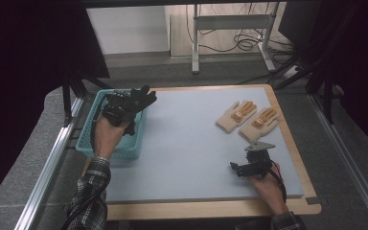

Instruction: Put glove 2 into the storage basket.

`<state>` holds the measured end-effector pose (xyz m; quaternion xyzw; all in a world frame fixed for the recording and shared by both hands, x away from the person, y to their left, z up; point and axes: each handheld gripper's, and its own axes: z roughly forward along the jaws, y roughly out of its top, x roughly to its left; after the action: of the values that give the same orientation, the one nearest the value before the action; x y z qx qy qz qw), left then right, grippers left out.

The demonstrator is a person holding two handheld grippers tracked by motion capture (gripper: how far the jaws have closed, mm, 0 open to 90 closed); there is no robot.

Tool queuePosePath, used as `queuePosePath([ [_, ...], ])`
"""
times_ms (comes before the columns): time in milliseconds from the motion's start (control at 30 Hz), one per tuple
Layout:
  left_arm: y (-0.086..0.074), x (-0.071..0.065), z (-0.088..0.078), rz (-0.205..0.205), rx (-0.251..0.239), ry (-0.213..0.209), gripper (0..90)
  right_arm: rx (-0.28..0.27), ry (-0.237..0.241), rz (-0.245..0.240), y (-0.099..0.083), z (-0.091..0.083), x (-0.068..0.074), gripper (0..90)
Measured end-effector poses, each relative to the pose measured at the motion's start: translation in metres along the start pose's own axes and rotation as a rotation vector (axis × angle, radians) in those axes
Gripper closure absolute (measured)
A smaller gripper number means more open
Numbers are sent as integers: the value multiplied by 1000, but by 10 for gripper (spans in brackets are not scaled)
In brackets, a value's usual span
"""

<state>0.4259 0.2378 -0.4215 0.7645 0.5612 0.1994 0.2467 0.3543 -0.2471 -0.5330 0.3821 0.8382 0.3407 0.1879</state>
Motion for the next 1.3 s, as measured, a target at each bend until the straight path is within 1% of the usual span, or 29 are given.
queuePosePath([
  [33, 0, 0, 0, 0, 0, 0, 608, 0, 0, 0, 0, 0, 0, 68],
  [67, -4, 11, 2, -20, 17, 14, 607, 0, 0, -1, 0, 0, 0, 68],
  [100, -6, 17, 4, -32, 27, 21, 607, 0, 0, 0, 0, 0, 0, 68],
  [133, -6, 17, 4, -32, 27, 21, 606, 0, 0, 1, 0, 0, 0, 68],
  [300, -18, 46, 14, -92, 82, 58, 603, 0, 1, 1, 0, 0, 0, 68],
  [500, -26, 66, 28, -138, 130, 86, 599, 0, 0, 2, 0, 0, 0, 68],
  [533, -27, 71, 34, -142, 155, 96, 596, -1, 1, 2, 0, 0, 0, 68],
  [567, -27, 71, 34, -142, 155, 96, 595, -1, 1, 2, 0, 0, 0, 68],
  [600, -28, 73, 38, -142, 167, 105, 595, -1, 1, 2, 0, 0, 0, 68],
  [700, -28, 78, 49, -139, 213, 130, 591, -1, 1, 2, 0, 0, 0, 68],
  [733, -27, 81, 56, -143, 233, 141, 589, -1, 1, 2, 0, 0, 0, 68],
  [767, -27, 81, 56, -143, 233, 141, 587, -1, 1, 2, 0, 0, 0, 68],
  [900, -26, 85, 65, -150, 251, 149, 578, -1, 2, 1, 0, 0, 0, 68],
  [933, -26, 85, 71, -142, 271, 164, 569, -1, 2, 3, 0, 0, 0, 68],
  [967, -26, 85, 71, -142, 271, 164, 561, -1, 2, 3, 0, 0, 0, 68],
  [1033, -27, 85, 76, -125, 283, 177, 552, -2, 2, 1, 0, 0, 0, 68],
  [1100, -27, 85, 82, -99, 294, 203, 510, -1, 2, 3, 0, 0, 0, 68],
  [1133, -27, 85, 82, -99, 294, 203, 483, -1, 2, 3, 0, 0, 0, 68],
  [1167, -27, 85, 84, -90, 304, 211, 483, -1, 2, 3, 0, 0, 0, 68],
  [1200, -28, 85, 86, -83, 307, 215, 436, -2, 2, 1, 0, 0, 0, 68],
  [1233, -28, 85, 88, -74, 313, 216, 358, -2, 2, 1, 0, 0, 0, 68],
  [1267, -28, 85, 89, -66, 315, 213, 248, -2, 2, 3, 0, 0, 0, 68],
  [1300, -28, 85, 89, -60, 314, 208, 248, -2, 2, 3, 0, 0, 0, 68],
])
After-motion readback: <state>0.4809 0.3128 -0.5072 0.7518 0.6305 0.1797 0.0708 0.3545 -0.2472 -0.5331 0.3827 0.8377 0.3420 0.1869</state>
